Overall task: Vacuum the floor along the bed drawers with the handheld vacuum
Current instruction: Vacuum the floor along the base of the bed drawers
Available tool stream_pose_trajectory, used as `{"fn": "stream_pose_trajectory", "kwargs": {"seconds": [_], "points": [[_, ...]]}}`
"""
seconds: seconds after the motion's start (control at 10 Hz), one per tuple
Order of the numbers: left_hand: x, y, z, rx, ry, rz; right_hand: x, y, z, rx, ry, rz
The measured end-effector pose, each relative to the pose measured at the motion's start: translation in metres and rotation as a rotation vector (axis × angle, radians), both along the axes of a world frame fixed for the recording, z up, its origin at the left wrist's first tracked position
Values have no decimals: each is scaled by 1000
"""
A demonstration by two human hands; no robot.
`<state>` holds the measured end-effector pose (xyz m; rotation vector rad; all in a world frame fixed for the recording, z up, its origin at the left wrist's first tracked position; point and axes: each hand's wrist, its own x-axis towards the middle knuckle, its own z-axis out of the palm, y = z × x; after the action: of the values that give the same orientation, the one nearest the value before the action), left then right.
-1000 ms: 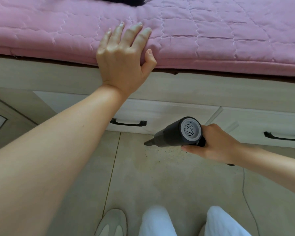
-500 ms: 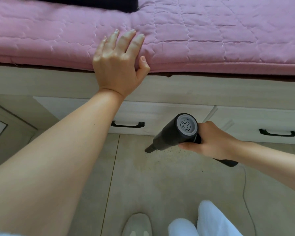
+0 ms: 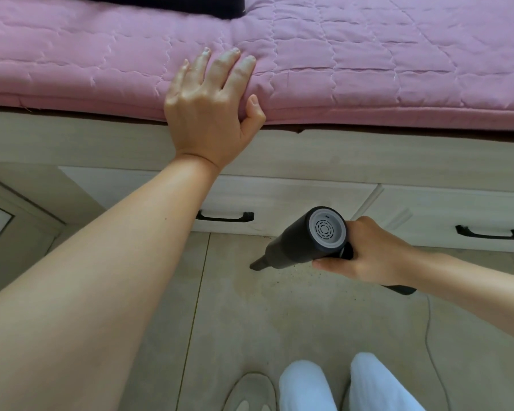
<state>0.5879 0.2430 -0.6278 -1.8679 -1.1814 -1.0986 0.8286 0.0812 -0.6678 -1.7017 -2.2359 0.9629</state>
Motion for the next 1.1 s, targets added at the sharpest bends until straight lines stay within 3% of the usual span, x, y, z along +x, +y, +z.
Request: {"fn": "stream_pose_trajectory", "kwargs": {"seconds": [0.5, 0.7, 1.1], "points": [[0, 1, -2, -1, -3, 0, -9, -2, 7, -120, 71, 175], [1, 0, -2, 4, -8, 1, -13, -5, 1, -2, 59, 182], [0, 1, -1, 1, -7, 4, -15, -7, 4, -161, 133, 280]]}}
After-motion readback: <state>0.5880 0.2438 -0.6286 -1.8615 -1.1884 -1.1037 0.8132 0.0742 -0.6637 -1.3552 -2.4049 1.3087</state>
